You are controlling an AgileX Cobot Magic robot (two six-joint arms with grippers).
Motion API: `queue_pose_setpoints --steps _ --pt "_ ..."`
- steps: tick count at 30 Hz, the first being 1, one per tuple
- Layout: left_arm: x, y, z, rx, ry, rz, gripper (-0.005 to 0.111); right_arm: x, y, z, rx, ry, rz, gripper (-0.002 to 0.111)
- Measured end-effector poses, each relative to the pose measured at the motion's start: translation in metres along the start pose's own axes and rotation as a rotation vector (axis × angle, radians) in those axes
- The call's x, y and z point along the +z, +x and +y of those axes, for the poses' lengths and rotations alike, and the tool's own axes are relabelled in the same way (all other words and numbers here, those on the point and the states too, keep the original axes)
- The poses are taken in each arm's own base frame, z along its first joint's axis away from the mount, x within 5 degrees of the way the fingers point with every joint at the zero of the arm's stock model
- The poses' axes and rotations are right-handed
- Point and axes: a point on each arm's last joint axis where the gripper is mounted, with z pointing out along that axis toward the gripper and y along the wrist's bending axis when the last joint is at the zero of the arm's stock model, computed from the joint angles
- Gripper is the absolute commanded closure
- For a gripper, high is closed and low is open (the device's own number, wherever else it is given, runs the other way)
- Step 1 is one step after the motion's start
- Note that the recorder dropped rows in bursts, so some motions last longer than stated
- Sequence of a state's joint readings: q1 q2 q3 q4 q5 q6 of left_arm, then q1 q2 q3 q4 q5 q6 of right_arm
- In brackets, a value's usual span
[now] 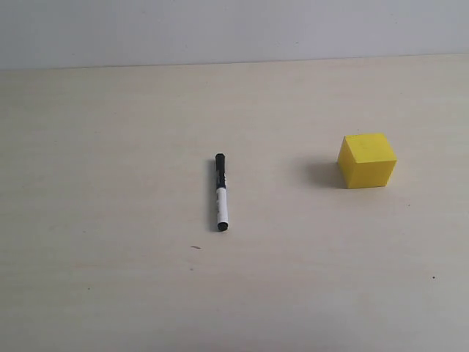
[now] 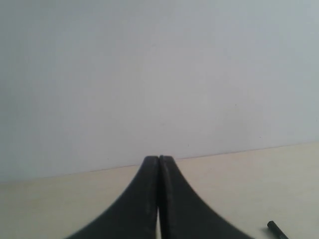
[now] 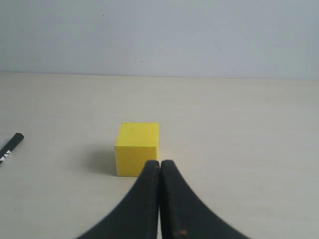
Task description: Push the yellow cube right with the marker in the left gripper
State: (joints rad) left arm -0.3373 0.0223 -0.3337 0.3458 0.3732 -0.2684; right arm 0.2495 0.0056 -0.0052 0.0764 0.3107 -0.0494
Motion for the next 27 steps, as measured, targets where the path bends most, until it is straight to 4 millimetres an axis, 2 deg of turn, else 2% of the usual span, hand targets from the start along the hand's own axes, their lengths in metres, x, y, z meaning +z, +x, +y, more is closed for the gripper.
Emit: queue_pose_setpoints --steps 11,19,27 --pt "-0.001 0.010 0.001 -0.003 -0.021 0.060 0.107 0.000 0.000 0.000 0.000 0.000 0.000 0.108" --pt "0.005 0.038 0.003 -0.008 -0.138 0.146 0.107 0.000 0.000 0.000 0.000 0.000 0.000 0.108" --pt "0.008 0.055 0.003 -0.060 -0.162 0.188 0.107 0.000 0.000 0.000 0.000 0.000 0.000 0.108"
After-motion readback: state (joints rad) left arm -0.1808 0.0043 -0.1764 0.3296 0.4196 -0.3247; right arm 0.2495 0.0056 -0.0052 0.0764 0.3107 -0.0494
